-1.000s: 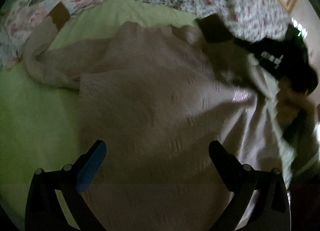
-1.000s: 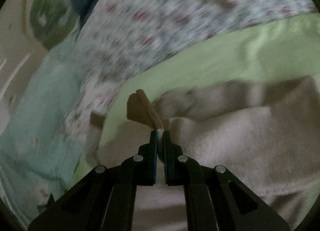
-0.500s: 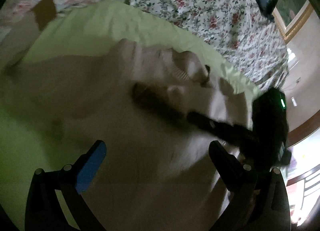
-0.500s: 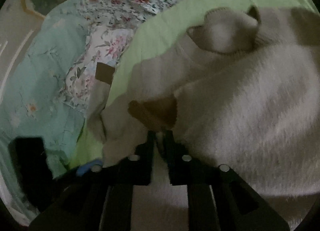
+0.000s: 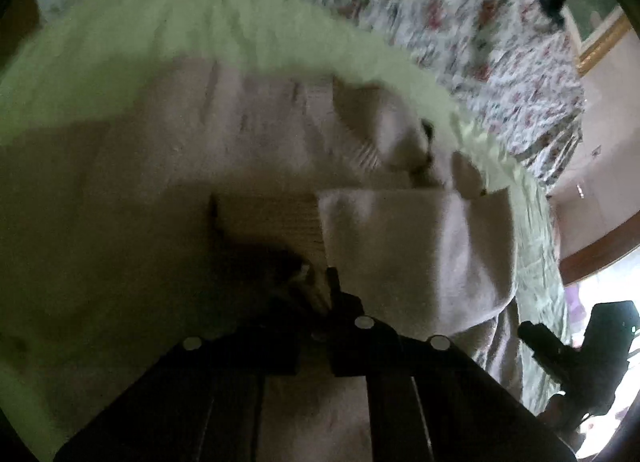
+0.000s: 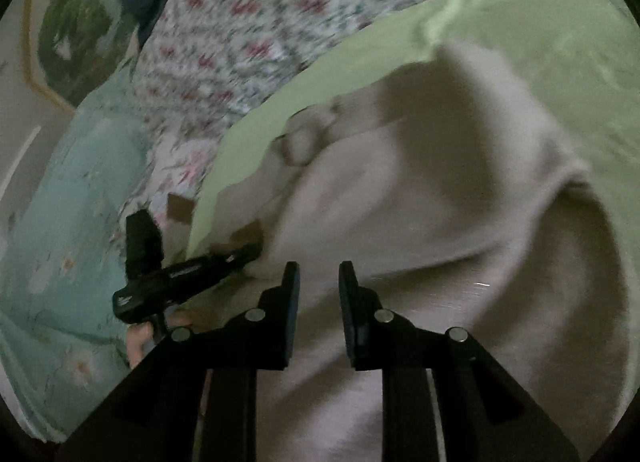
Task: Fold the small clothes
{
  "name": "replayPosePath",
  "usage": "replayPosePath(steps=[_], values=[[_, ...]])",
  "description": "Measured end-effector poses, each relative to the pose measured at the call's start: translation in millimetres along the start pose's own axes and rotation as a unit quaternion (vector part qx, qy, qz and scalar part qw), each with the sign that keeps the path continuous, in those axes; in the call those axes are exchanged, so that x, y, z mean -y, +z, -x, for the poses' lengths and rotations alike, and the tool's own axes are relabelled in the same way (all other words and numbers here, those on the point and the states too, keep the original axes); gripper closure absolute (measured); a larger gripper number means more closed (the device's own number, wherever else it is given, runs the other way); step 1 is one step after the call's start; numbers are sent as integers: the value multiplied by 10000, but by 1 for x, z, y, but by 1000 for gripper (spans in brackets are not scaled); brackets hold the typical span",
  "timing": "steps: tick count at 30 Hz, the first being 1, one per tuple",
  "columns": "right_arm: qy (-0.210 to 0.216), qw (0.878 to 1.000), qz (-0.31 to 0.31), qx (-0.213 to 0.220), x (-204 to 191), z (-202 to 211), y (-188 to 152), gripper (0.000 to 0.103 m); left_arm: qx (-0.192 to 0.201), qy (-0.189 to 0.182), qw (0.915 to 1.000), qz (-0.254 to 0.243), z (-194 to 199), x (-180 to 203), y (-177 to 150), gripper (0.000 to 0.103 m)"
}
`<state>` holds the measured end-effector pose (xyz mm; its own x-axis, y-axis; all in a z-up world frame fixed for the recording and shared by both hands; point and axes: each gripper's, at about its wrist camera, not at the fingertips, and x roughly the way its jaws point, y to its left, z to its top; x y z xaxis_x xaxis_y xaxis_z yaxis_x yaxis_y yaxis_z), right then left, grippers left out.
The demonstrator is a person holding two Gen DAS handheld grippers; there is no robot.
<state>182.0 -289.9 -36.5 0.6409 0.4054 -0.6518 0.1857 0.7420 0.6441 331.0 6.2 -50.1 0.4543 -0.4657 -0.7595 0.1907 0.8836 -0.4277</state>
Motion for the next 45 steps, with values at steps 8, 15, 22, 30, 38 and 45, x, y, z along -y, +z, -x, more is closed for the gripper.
replayPosePath(steps=[8, 15, 22, 30, 38, 45], values=[[-1162, 9919, -258, 449, 59, 37, 38, 63, 246, 233, 9993, -167, 26, -17, -25, 96], [-1614, 9866, -164, 150, 97, -8, 97, 49, 317, 265, 9991, -59, 26, -26, -42, 96], [-1193, 9924, 47, -299, 103, -37, 104, 94, 441, 383, 9980, -238, 29, -17, -36, 96], [-2036, 9787, 266, -9, 106, -23, 103, 93, 222, 406, 9983, -358, 4, -11, -35, 95], [-1823, 9751, 1254, 136, 30, -16, 55, 84, 177, 429, 9977, -489, 6, -12, -37, 88], [-1889, 9812, 273, -274, 70, -11, 47, 84, 462, 889, 9938, -475, 62, -44, -45, 77]])
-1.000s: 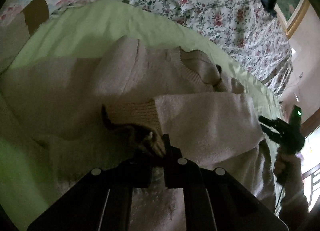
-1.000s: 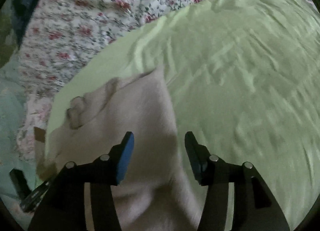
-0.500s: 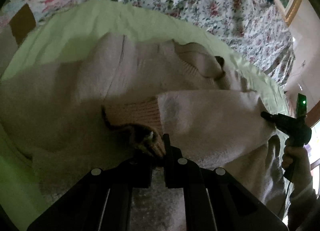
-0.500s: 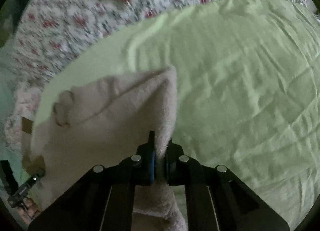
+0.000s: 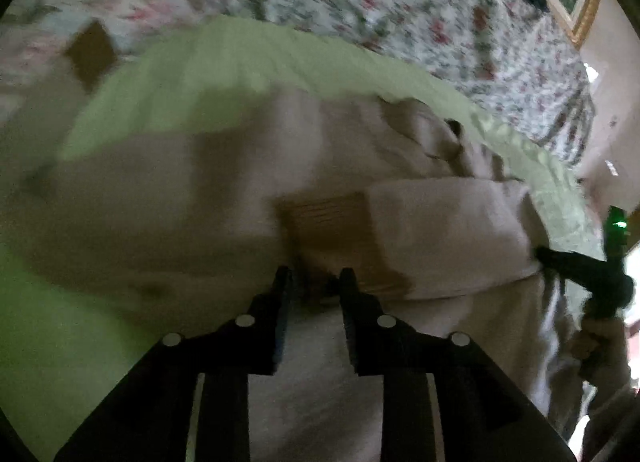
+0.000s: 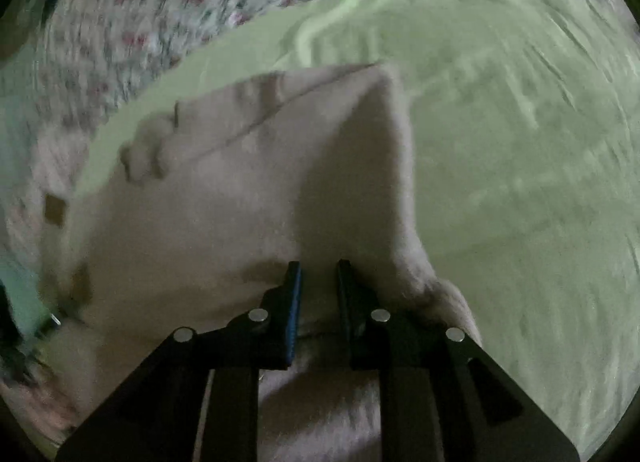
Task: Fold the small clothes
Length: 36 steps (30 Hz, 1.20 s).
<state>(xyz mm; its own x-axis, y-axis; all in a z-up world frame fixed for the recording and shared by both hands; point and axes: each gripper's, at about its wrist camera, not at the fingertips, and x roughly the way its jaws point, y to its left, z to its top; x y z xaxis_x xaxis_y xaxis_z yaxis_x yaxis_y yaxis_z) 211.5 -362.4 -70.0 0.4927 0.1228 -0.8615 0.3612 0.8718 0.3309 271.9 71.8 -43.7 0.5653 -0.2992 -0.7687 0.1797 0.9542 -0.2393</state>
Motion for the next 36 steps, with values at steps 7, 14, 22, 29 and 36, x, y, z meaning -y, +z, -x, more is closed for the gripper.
replayPosePath(steps=[7, 14, 22, 29, 36], values=[[809, 9961, 345, 35, -33, 47, -36, 60, 675, 1070, 9911, 413, 53, -75, 35, 38], [1192, 9906, 450, -498, -63, 38, -83, 60, 387, 2044, 9781, 57, 17, -130, 96, 29], [1272, 9870, 410, -889, -75, 20, -99, 60, -386, 2629, 9639, -142, -69, -182, 134, 23], [1275, 9875, 387, -842, -78, 19, -95, 60, -141, 2140, 9761, 358, -46, -212, 135, 95], [1426, 9859, 429, -759, -87, 27, -101, 60, 608, 1336, 9878, 513, 22, -199, 108, 96]])
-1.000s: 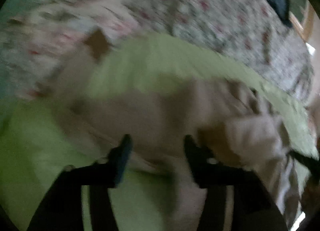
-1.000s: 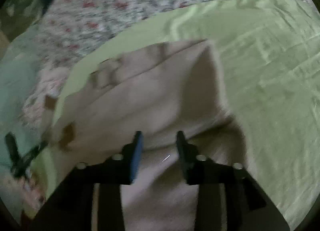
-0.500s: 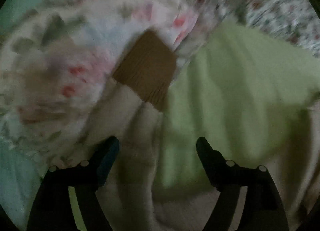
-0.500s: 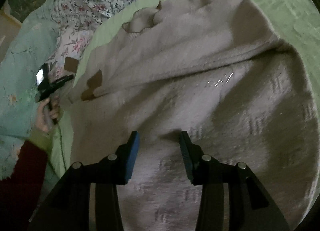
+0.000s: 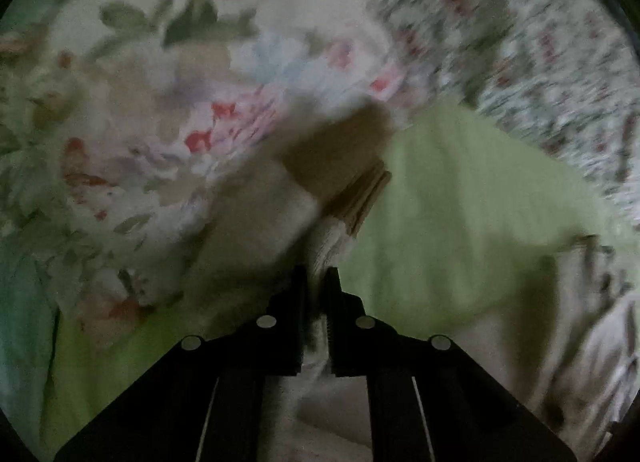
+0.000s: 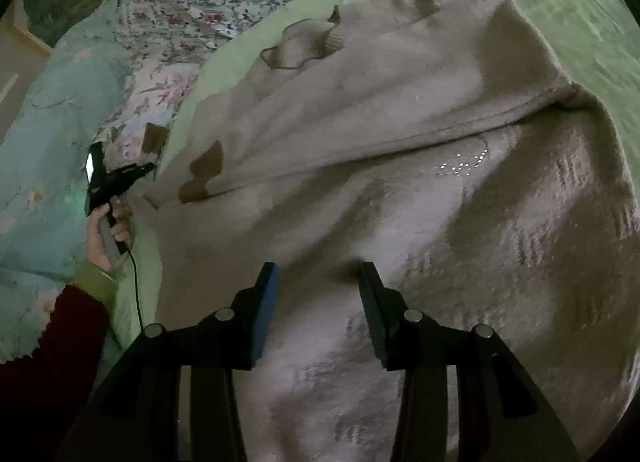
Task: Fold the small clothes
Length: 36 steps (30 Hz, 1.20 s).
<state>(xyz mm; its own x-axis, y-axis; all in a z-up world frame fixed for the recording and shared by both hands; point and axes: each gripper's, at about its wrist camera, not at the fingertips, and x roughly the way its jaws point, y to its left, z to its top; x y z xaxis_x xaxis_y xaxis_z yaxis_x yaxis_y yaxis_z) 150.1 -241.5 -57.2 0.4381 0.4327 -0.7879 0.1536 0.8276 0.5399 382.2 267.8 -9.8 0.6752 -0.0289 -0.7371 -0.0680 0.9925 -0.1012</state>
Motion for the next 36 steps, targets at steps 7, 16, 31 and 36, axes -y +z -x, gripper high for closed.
replayPosePath(steps=[7, 16, 31, 36], values=[[39, 10000, -30, 37, -2, 4, -6, 60, 570, -1007, 9932, -162, 77, 54, -13, 96], [120, 9993, -248, 239, 8, 12, -8, 60, 563, -2599, 9603, -847, 110, 224, -55, 96], [38, 9925, -904, 826, 50, 36, 20, 51, -759, -2635, 9482, -1606, 23, 350, -132, 68], [224, 9889, -1157, 908, 54, 29, 38, 42, -491, -2440, 9549, -1622, 61, 319, -145, 33]])
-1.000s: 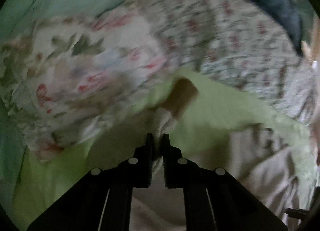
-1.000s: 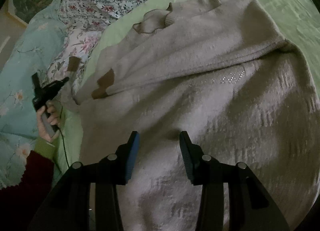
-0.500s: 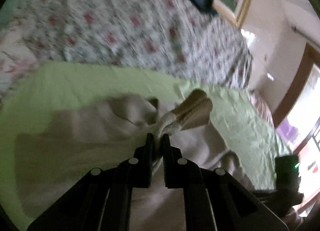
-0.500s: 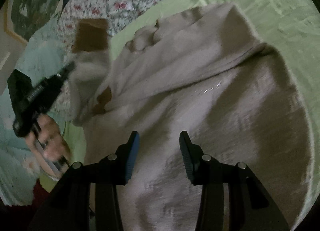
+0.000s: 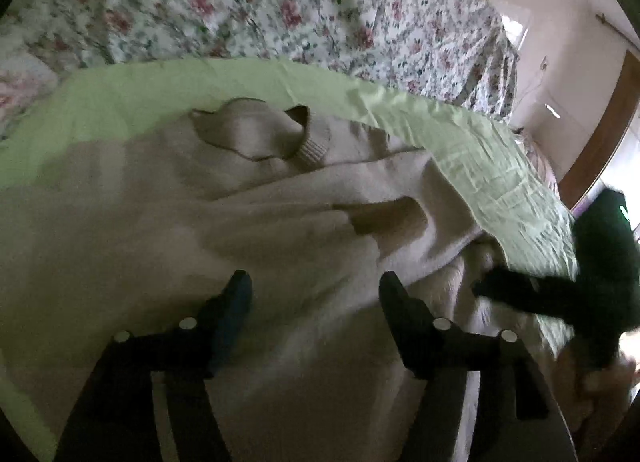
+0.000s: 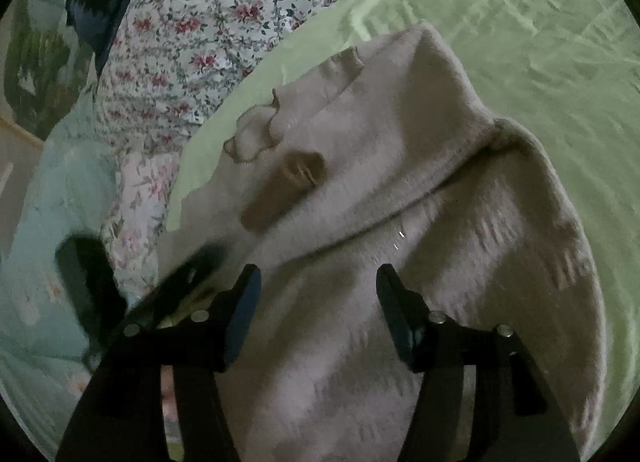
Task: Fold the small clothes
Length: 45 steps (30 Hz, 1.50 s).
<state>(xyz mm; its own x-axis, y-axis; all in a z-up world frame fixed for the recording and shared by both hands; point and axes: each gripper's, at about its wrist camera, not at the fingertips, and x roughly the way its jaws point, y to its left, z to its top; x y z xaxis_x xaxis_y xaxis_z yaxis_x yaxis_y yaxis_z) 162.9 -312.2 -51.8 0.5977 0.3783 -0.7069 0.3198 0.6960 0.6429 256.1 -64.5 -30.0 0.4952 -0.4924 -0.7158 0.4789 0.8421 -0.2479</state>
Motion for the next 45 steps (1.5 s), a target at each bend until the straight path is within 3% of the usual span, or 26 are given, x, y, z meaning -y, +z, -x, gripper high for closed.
replayPosePath(steps=[2, 5, 9, 12, 14, 15, 17, 21, 24, 28, 30, 33, 35, 36, 38, 40, 45], values=[[53, 10000, -24, 45, -4, -5, 6, 42, 76, 137, 9998, 90, 20, -8, -12, 30], [67, 9999, 14, 124, -12, -15, 17, 42, 216, 636, 9970, 377, 52, -34, -35, 30], [166, 9998, -92, -30, -19, -40, 31, 42, 262, 1684, 9794, 1081, 82, -93, -57, 30], [189, 9996, -60, -212, -28, -68, 36, 42, 94, 1943, 9678, 1597, 81, -136, -61, 30], [140, 9997, 88, -205, -38, -78, 39, 72, 59, 1946, 9657, 1718, 77, -151, -60, 30], [222, 9993, 151, -247, -46, -81, 43, 93, 34, 1874, 9667, 1745, 73, -157, -57, 30], [432, 9987, 254, -31, -59, -67, 51, 92, 16, 1830, 9684, 1695, 67, -157, -50, 30], [815, 9877, 731, 1118, -86, 5, 61, 93, 22, 1793, 9739, 1393, 56, -140, -37, 30], [601, 9834, 630, 1593, -64, 36, 68, 93, -111, 1861, 9749, 1219, 45, -129, -38, 31], [123, 9928, -7, 1187, -5, 15, 69, 93, -214, 1953, 9721, 1283, 40, -131, -40, 34], [5, 9946, -159, 1028, 14, 4, 64, 93, -266, 2123, 9659, 1455, 40, -139, -39, 35], [-3, 9953, -210, 941, 20, -3, 58, 93, -228, 2146, 9631, 1609, 39, -145, -33, 41], [56, 9959, -146, 892, 14, -9, 57, 93, -57, 2419, 9561, 1654, 45, -144, -28, 60], [97, 9960, -100, 888, 13, -9, 57, 93, 88, 2534, 9494, 1852, 53, -149, -29, 61], [220, 9951, 110, 958, 3, -3, 57, 93, 258, 2424, 9421, 2304, 62, -163, -32, 60], [182, 9939, 390, 1013, -7, -1, 54, 93, 140, 2158, 9428, 2536, 59, -174, -39, 59], [-502, 9946, 490, 762, 7, -22, 48, 93, -2, 2365, 9507, 2007, 55, -161, -42, 53]])
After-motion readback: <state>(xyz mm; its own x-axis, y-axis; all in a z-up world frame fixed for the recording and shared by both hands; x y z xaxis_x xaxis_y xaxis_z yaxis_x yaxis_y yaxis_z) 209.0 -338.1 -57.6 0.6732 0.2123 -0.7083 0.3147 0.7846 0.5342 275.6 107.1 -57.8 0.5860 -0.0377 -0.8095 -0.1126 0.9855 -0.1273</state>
